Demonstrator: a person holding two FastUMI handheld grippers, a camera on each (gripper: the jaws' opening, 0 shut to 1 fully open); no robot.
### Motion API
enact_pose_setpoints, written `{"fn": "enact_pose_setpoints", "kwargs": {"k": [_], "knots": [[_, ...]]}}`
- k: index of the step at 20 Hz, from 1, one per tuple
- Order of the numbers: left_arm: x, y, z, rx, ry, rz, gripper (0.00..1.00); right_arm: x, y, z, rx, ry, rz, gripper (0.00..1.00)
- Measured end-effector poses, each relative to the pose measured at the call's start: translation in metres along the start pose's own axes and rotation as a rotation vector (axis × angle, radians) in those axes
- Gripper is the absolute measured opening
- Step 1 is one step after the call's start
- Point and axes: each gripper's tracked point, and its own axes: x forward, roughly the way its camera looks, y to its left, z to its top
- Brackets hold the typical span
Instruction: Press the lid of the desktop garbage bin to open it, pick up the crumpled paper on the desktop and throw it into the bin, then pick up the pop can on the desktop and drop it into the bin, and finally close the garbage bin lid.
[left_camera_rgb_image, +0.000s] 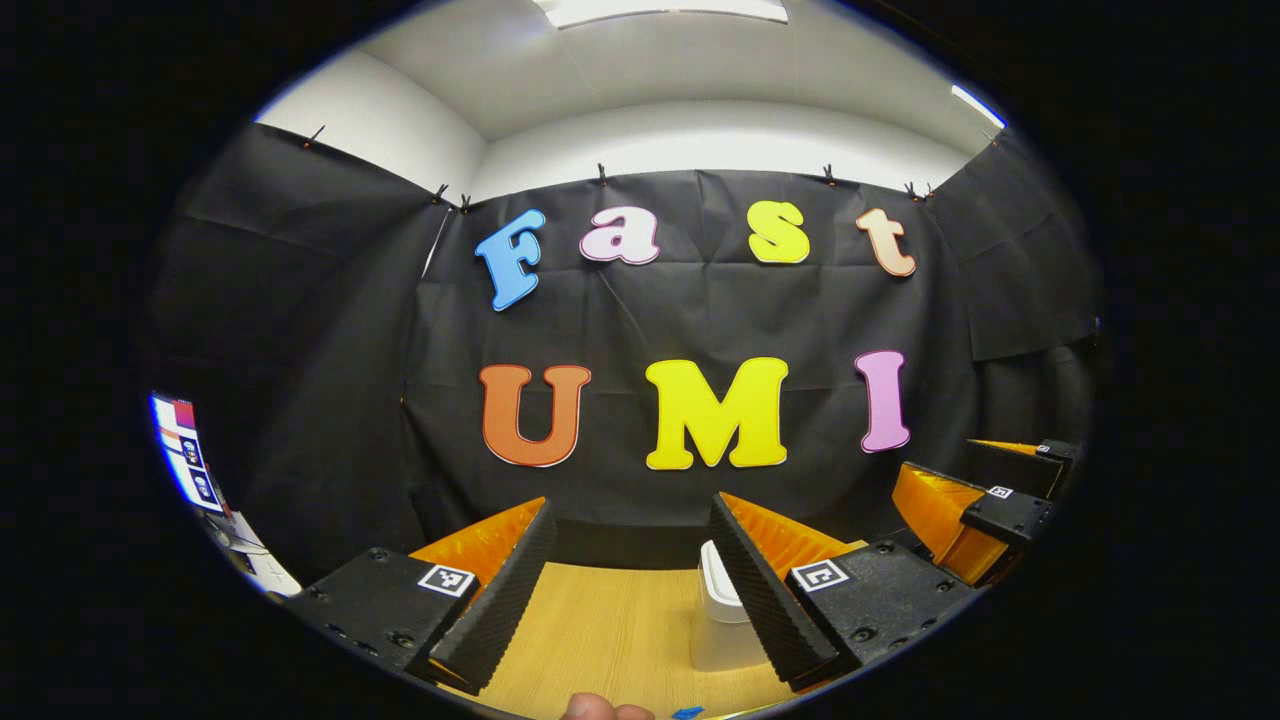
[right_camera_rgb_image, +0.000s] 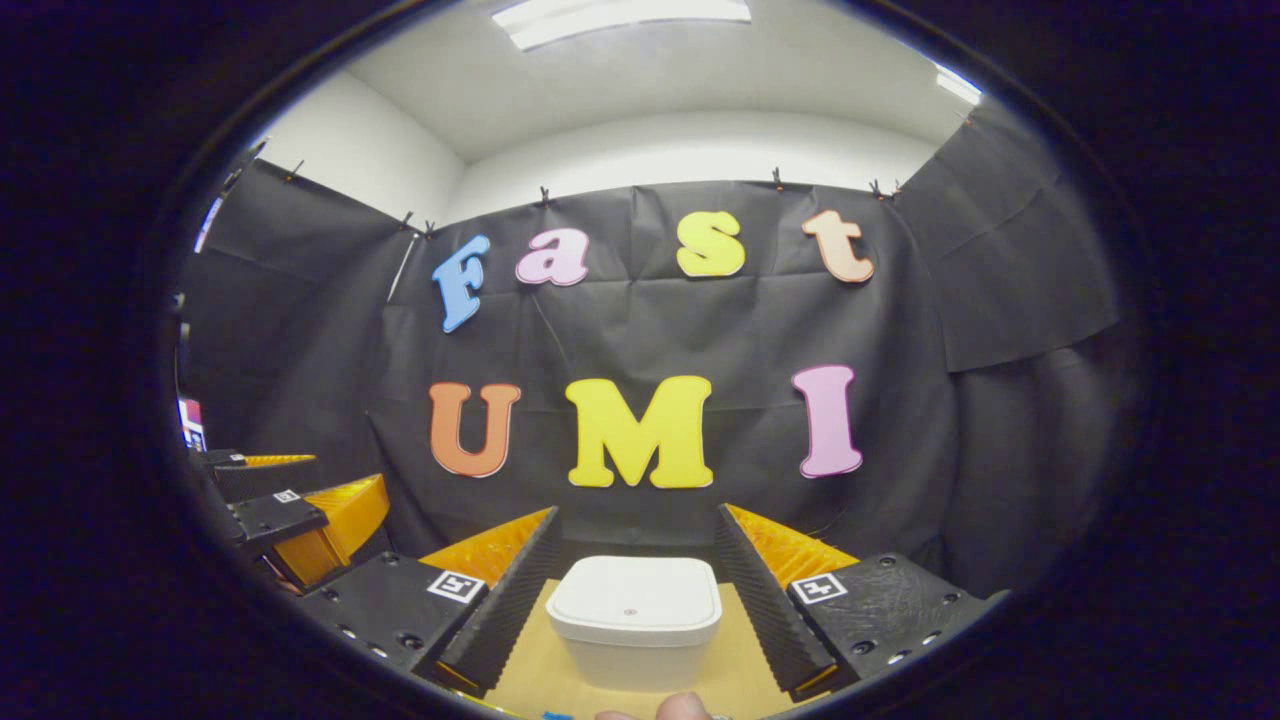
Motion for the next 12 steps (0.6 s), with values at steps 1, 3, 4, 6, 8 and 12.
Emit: {"fn": "enact_pose_setpoints", "kwargs": {"k": [1,3,4,6,8,12], "knots": [[0.001,-0.001,0.0,-0.002,0.003,0.0,0.98,0.002,0.001,0.0,-0.002,0.0,0.001,0.92],[0.002,0.001,-0.002,0.001,0.005,0.002,0.99,0.003,0.002,-0.002,-0.012,-0.002,0.002,0.95],[0.003,0.001,-0.002,0.002,0.006,0.002,0.99,0.003,0.003,-0.002,-0.013,-0.002,0.004,0.95],[0.006,0.001,-0.005,0.002,0.007,-0.003,0.99,0.006,0.002,-0.004,-0.011,0.001,0.001,0.95],[0.009,-0.001,-0.006,0.004,0.009,-0.008,0.99,0.008,-0.002,-0.005,-0.008,0.007,-0.01,0.95],[0.014,-0.006,-0.009,0.007,0.013,-0.018,0.99,0.012,-0.01,-0.007,0.005,0.02,-0.032,0.95]]}}
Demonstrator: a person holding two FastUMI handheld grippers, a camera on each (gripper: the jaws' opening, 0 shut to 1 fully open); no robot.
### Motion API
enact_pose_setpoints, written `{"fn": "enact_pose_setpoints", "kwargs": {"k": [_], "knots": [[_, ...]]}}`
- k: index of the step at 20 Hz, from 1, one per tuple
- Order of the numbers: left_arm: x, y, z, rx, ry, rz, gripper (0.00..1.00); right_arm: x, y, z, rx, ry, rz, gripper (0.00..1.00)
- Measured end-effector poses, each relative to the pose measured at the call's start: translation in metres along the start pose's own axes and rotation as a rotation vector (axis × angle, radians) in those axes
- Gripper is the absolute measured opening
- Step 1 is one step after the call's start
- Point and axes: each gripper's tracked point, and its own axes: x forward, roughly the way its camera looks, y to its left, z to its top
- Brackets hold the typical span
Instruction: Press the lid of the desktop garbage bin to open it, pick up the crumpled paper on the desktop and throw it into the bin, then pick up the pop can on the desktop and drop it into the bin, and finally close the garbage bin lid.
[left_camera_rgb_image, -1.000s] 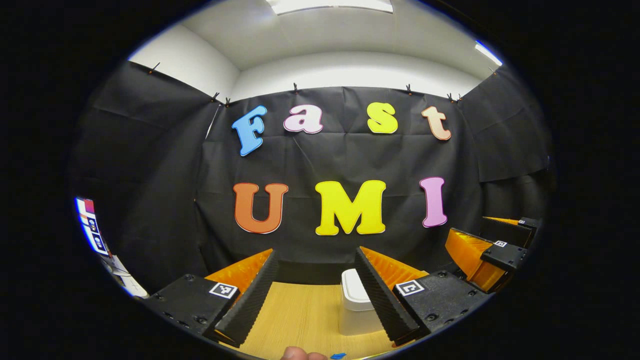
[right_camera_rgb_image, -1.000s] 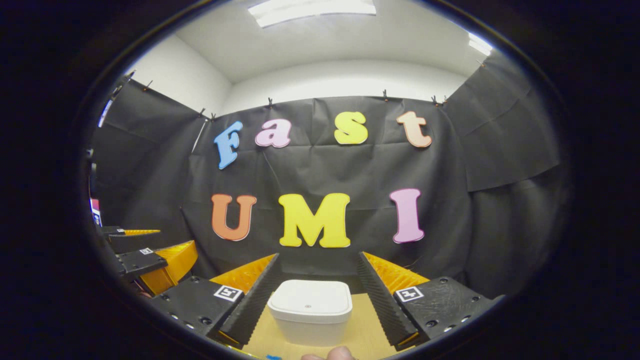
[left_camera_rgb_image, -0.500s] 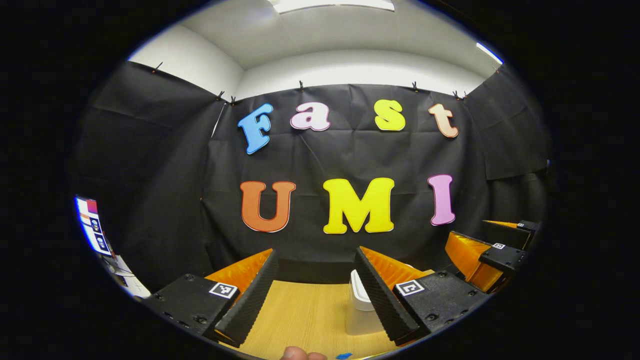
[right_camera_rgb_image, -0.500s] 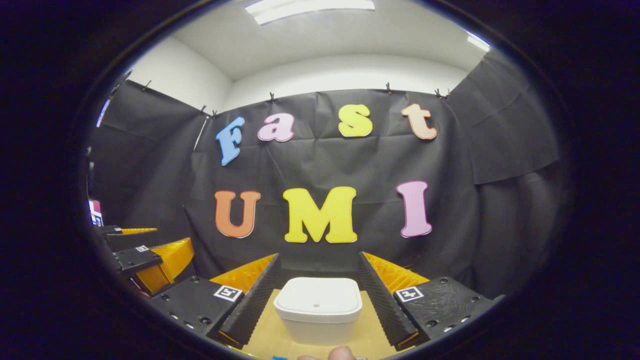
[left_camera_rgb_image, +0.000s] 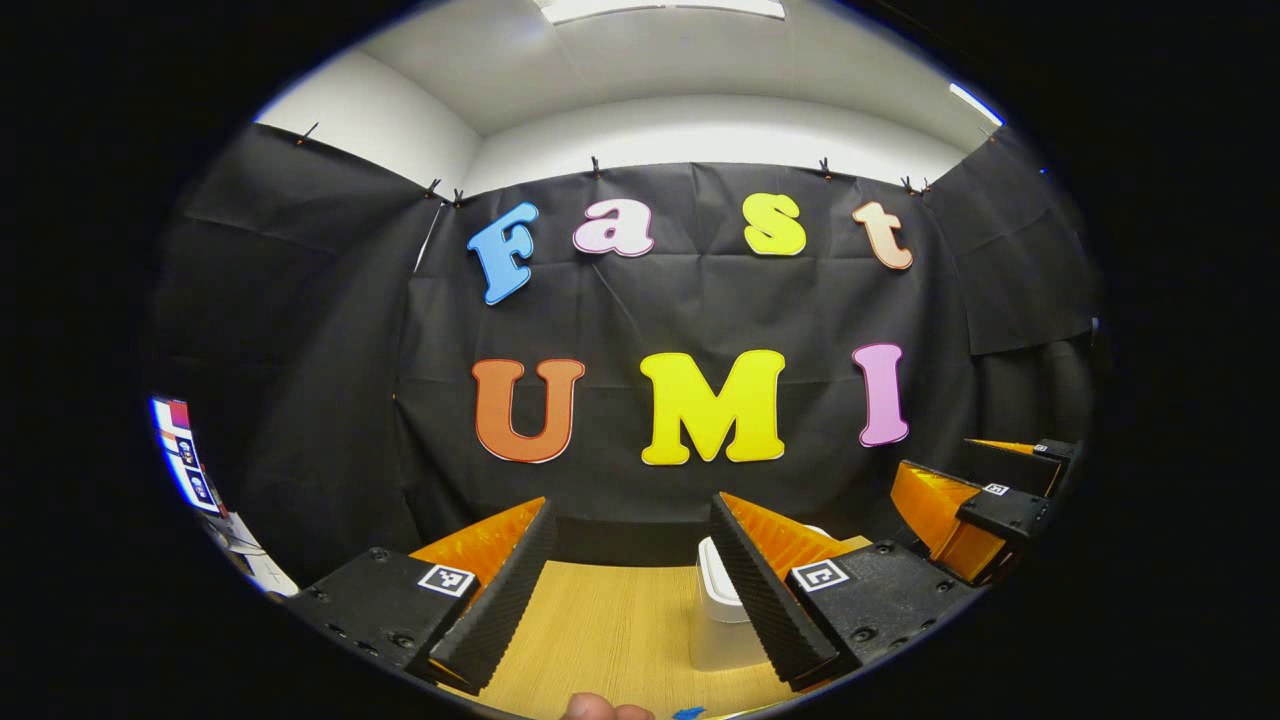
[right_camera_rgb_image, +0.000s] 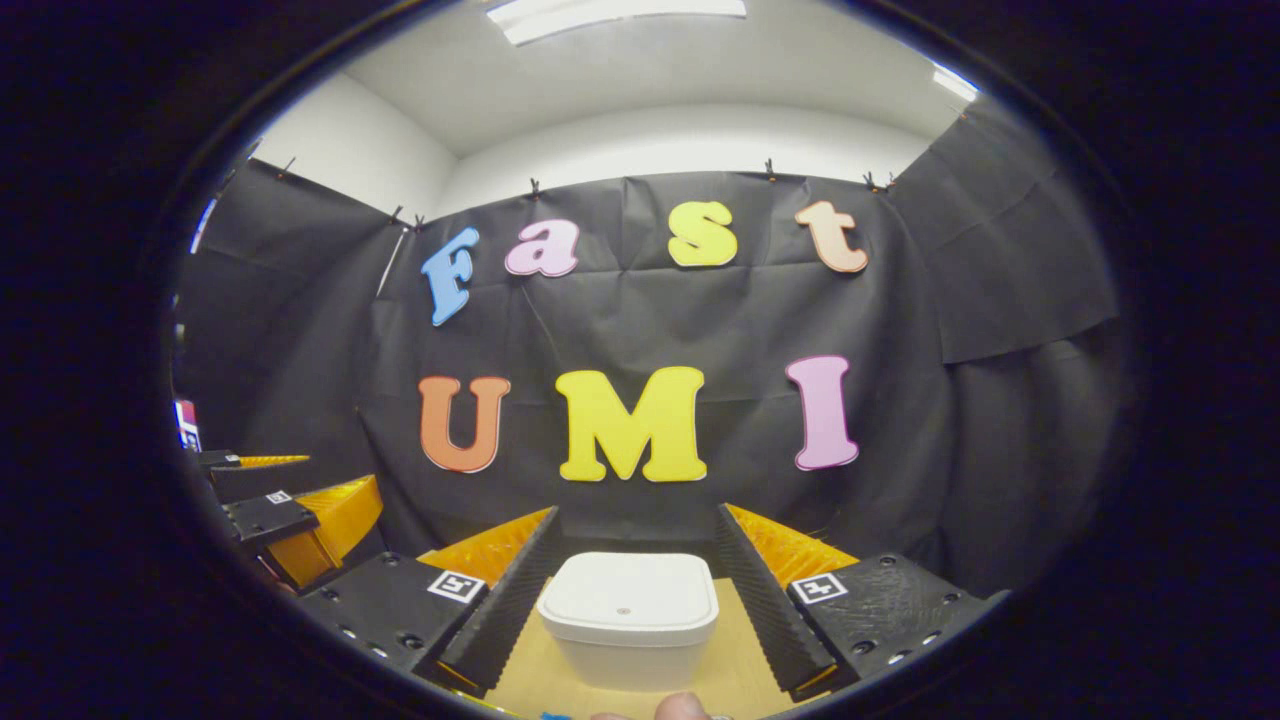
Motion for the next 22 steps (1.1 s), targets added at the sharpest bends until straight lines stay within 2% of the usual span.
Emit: {"fn": "enact_pose_setpoints", "kwargs": {"k": [6,16,21,22], "knots": [[0.007,-0.008,-0.005,0.0,0.007,-0.014,0.99,0.008,-0.008,-0.005,-0.002,0.017,-0.009,0.95],[0.014,-0.008,-0.007,0.004,0.011,0.017,0.99,0.022,-0.009,-0.01,-0.007,0.034,0.022,0.95],[0.018,-0.011,-0.009,-0.001,0.016,0.019,0.98,0.026,-0.017,-0.014,-0.003,0.049,0.017,0.93],[0.019,-0.012,-0.01,-0.003,0.016,0.018,0.98,0.026,-0.019,-0.015,-0.003,0.05,0.013,0.95]]}}
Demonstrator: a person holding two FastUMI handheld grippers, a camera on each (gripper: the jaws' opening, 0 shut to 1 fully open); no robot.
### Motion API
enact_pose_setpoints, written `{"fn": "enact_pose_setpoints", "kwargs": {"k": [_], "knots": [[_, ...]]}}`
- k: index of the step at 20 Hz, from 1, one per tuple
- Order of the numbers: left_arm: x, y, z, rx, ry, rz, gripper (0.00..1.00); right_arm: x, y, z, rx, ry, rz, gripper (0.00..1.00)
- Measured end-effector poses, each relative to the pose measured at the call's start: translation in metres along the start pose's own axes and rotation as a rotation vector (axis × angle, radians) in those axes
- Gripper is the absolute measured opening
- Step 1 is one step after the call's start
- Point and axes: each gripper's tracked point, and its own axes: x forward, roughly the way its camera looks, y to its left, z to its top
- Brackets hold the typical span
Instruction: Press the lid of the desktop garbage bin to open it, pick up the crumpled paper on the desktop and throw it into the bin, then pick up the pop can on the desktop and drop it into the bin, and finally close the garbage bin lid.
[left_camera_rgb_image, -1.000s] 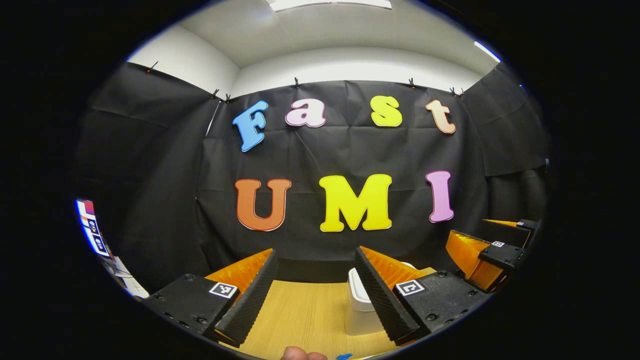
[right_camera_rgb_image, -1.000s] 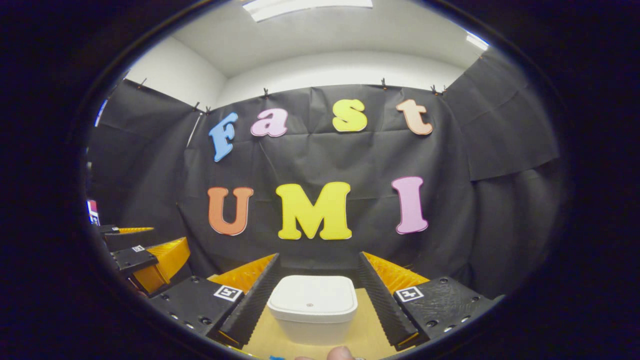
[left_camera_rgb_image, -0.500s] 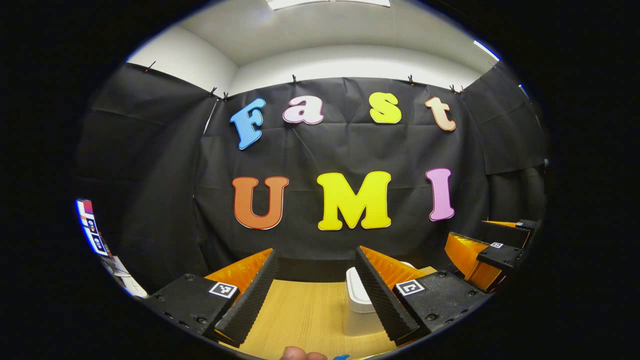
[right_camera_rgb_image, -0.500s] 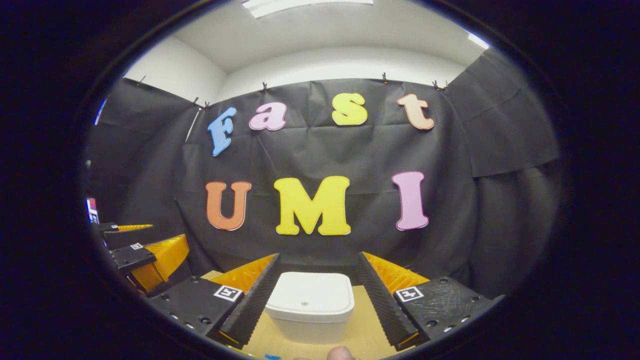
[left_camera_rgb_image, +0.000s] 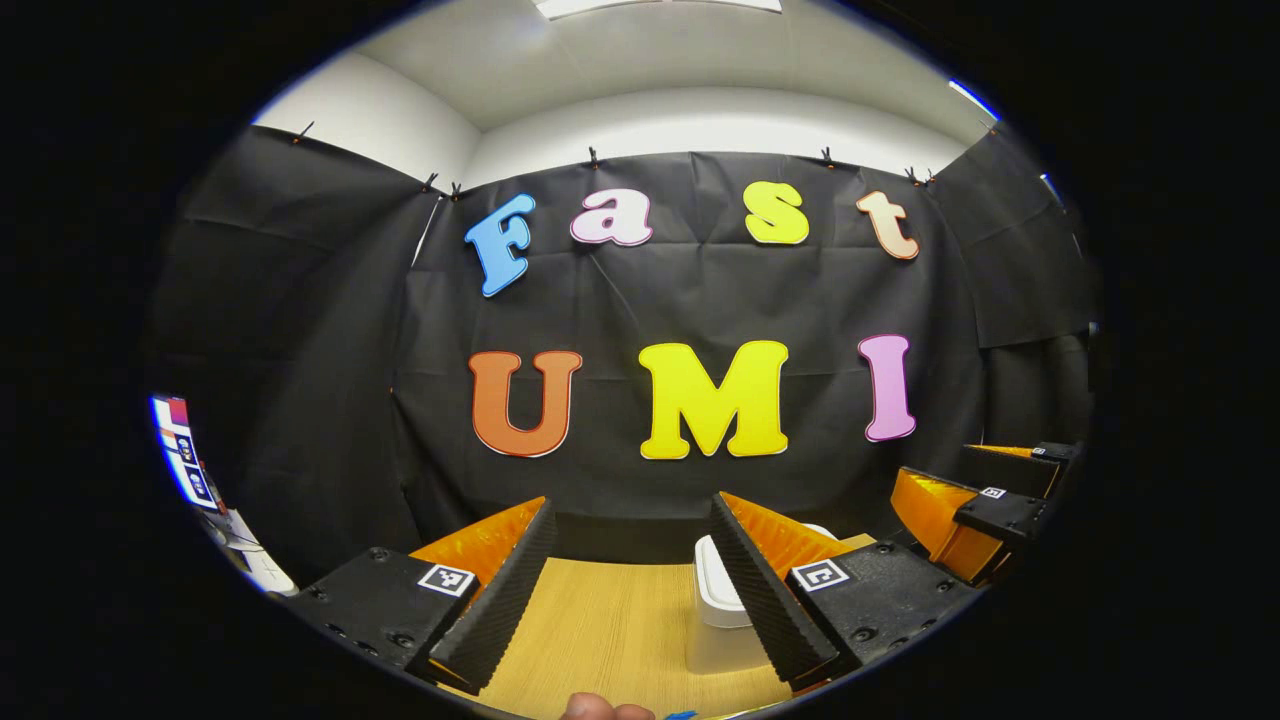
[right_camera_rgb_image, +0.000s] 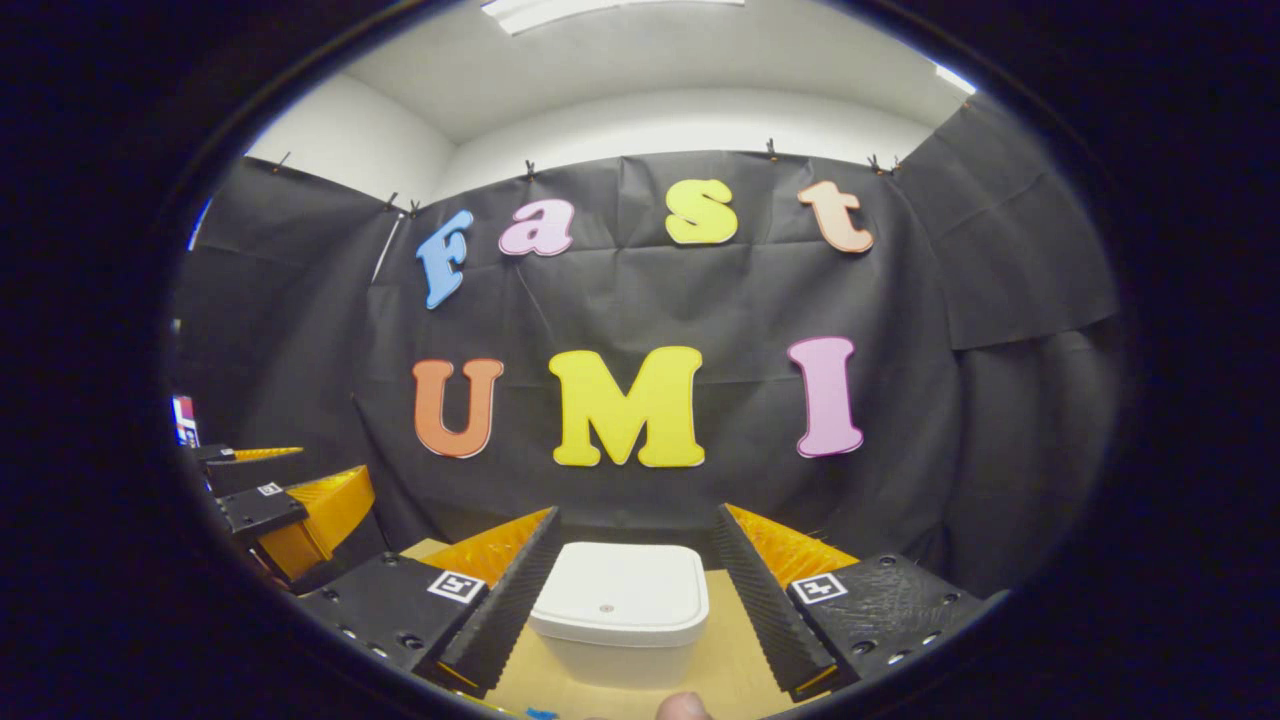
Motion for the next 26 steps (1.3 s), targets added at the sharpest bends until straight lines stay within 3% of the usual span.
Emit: {"fn": "enact_pose_setpoints", "kwargs": {"k": [11,17,21,24,26], "knots": [[0.01,-0.015,-0.007,-0.002,0.01,-0.027,0.99,0.01,-0.023,-0.008,-0.005,0.026,-0.024,0.95],[0.01,-0.018,-0.007,0.0,0.003,-0.037,0.99,0.022,-0.03,-0.03,-0.009,0.095,-0.03,0.96],[0.008,-0.02,-0.008,0.002,0.004,-0.04,0.99,0.034,-0.026,-0.053,-0.022,0.176,-0.016,0.91],[0.008,-0.016,-0.013,0.001,0.014,-0.034,0.99,0.049,-0.02,-0.074,-0.036,0.243,0.008,0.75],[0.01,-0.013,-0.015,0.002,0.02,-0.026,0.99,0.055,-0.008,-0.086,-0.037,0.285,0.043,0.75]]}}
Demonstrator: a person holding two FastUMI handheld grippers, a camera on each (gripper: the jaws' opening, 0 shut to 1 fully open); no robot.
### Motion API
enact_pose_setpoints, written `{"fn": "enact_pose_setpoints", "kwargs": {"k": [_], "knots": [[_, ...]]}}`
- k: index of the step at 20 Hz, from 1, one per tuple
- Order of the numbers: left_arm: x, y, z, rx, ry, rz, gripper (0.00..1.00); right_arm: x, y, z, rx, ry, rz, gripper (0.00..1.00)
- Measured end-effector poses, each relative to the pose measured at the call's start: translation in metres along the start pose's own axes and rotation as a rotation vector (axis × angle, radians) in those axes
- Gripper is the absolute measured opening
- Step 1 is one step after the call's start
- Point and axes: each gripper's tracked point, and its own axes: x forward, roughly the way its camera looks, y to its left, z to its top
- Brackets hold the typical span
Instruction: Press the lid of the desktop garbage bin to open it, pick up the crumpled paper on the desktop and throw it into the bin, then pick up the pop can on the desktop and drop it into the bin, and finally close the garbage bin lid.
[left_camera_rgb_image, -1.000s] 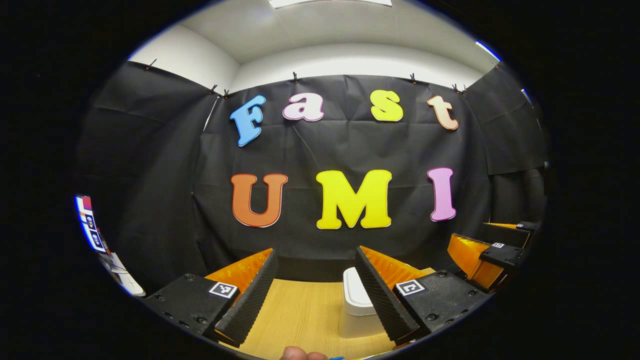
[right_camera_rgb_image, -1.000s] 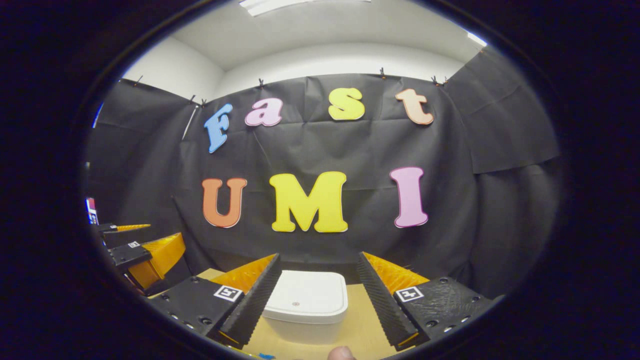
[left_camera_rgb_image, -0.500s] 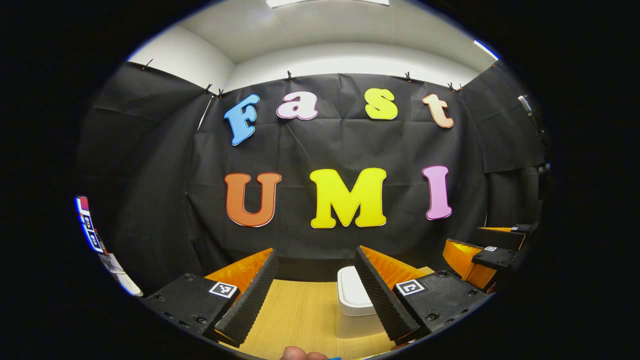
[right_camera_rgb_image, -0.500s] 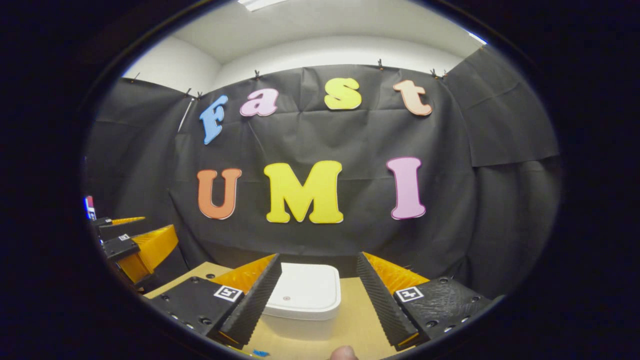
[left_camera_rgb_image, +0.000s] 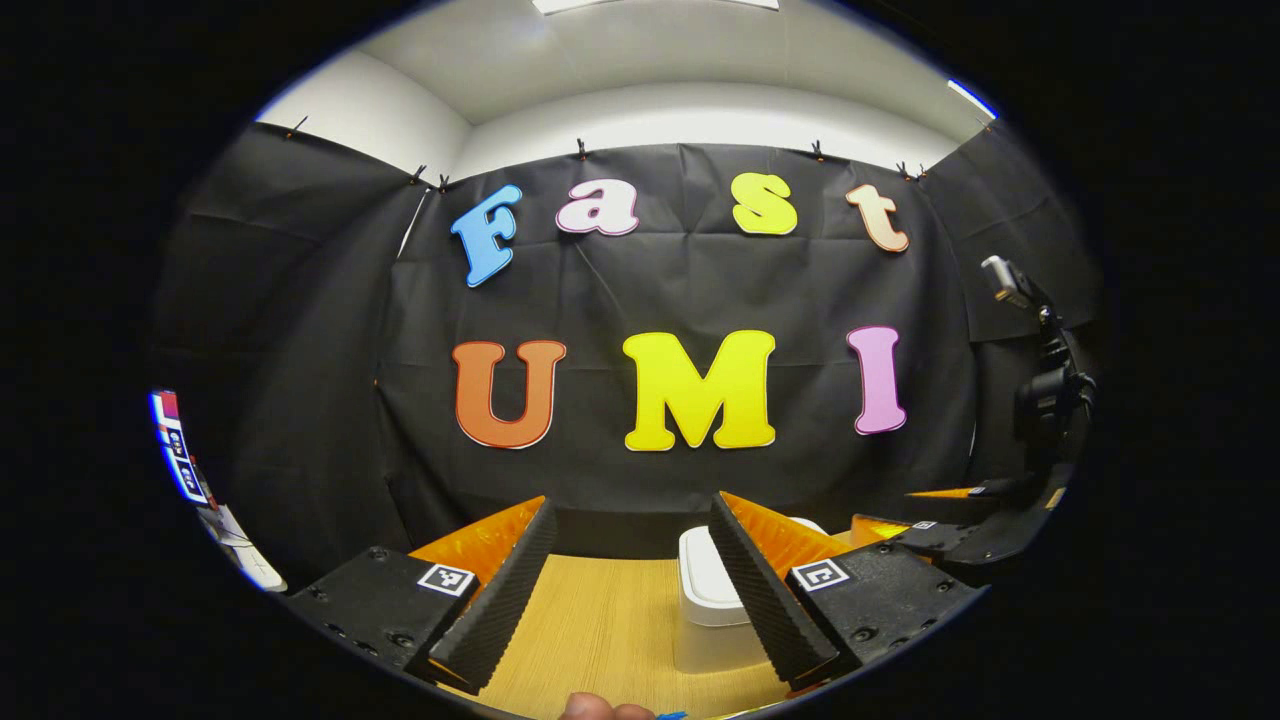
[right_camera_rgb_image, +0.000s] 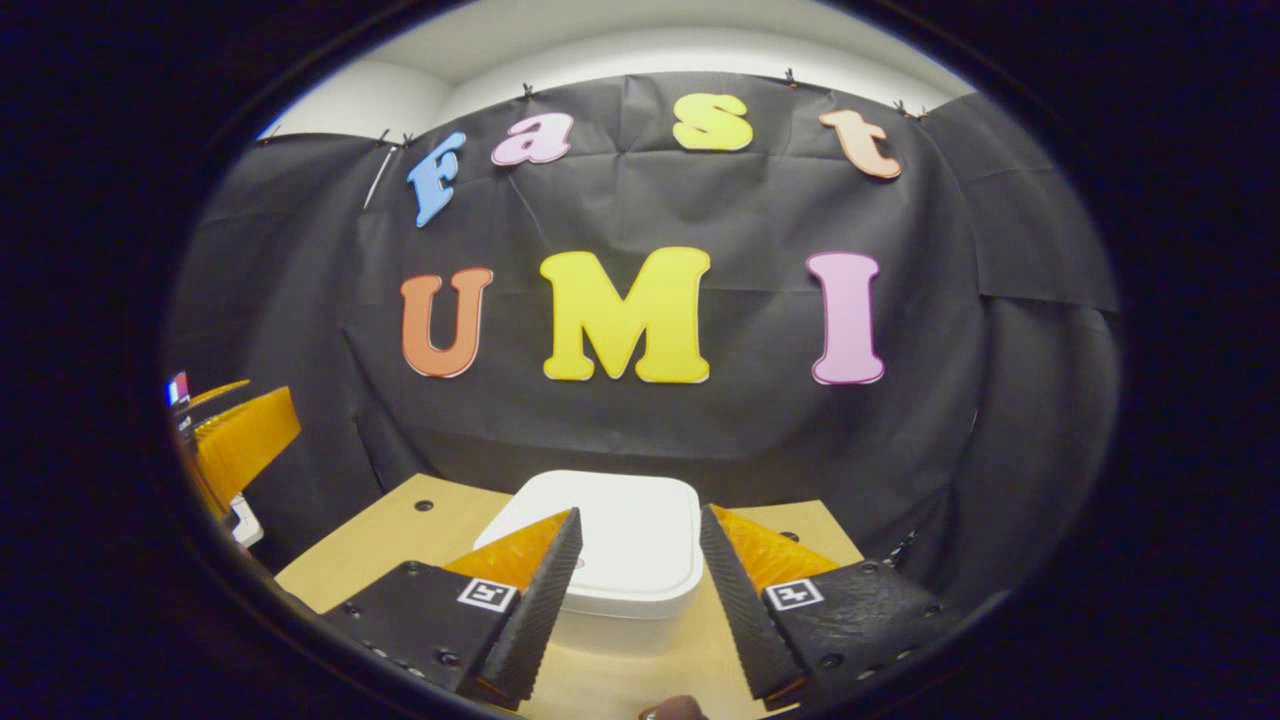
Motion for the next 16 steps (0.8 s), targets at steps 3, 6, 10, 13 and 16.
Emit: {"fn": "enact_pose_setpoints", "kwargs": {"k": [3,6,10,13,16], "knots": [[-0.003,0.006,-0.003,0.004,0.009,0.015,0.99,0.018,0.006,-0.013,-0.031,0.049,0.029,0.54],[-0.005,0.009,-0.006,0.009,0.018,0.03,0.99,0.035,0.011,-0.022,-0.042,0.078,0.046,0.17],[-0.007,0.014,-0.009,0.016,0.03,0.047,0.99,0.055,0.014,-0.035,-0.048,0.118,0.065,0.0],[-0.007,0.016,-0.011,0.018,0.039,0.059,0.99,0.065,0.014,-0.049,-0.055,0.16,0.076,0.0],[-0.008,0.017,-0.012,0.028,0.044,0.07,0.99,0.072,0.014,-0.061,-0.057,0.195,0.085,0.0]]}}
